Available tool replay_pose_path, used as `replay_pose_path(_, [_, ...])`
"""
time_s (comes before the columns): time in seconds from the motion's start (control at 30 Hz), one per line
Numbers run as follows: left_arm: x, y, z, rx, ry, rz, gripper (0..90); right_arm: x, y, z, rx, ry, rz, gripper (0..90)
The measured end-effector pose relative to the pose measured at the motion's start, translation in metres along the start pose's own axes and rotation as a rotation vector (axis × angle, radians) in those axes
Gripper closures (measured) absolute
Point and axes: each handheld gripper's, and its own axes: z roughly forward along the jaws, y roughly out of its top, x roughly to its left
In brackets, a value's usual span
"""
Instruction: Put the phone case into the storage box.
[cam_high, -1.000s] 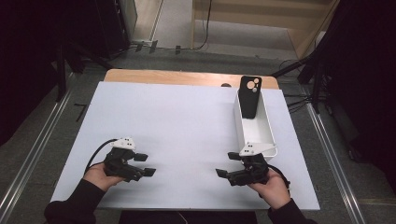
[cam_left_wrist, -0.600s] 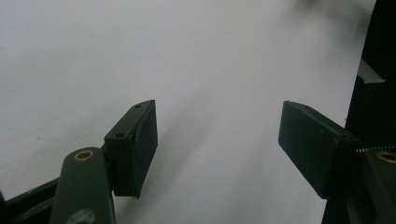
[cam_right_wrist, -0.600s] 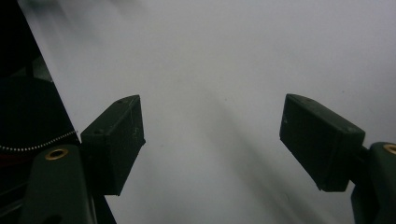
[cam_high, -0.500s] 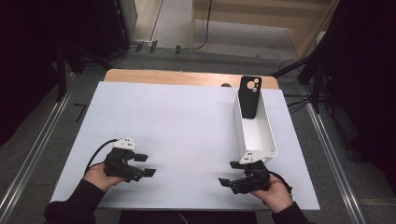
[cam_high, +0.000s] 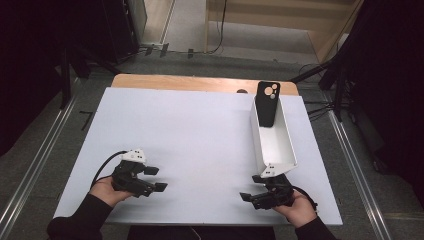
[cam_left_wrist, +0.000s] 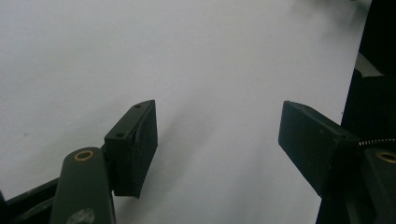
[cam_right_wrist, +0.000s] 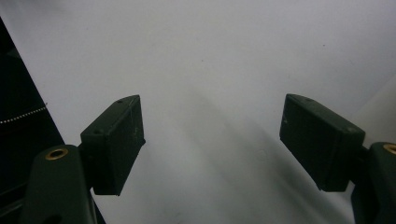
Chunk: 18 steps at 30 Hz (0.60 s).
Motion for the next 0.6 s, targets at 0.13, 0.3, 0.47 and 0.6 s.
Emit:
replay_pose_path(0.13, [-0.0003,0.0003,0.0002,0.002,-0.001,0.003,28.6,-0.0017,-0.0005,0.0002,0.003,0.004,0.004,20.3])
replay_pose_path(0.3, [0.0003,0.0002,-0.0003,-0.001,-0.003,-0.001,28.6,-0.0039,-0.0009,0.0004,0.004,0.001,0.018,20.3])
replay_pose_path(0.47, [0.0004,0.0002,0.0,0.001,-0.002,0.001,28.6,-0.0043,-0.0008,0.0002,0.002,0.003,0.022,20.3])
replay_pose_path(0.6, [0.0006,0.0003,0.0001,0.003,-0.002,0.002,28.6,-0.005,-0.0005,0.0002,0.009,-0.001,0.025,20.3])
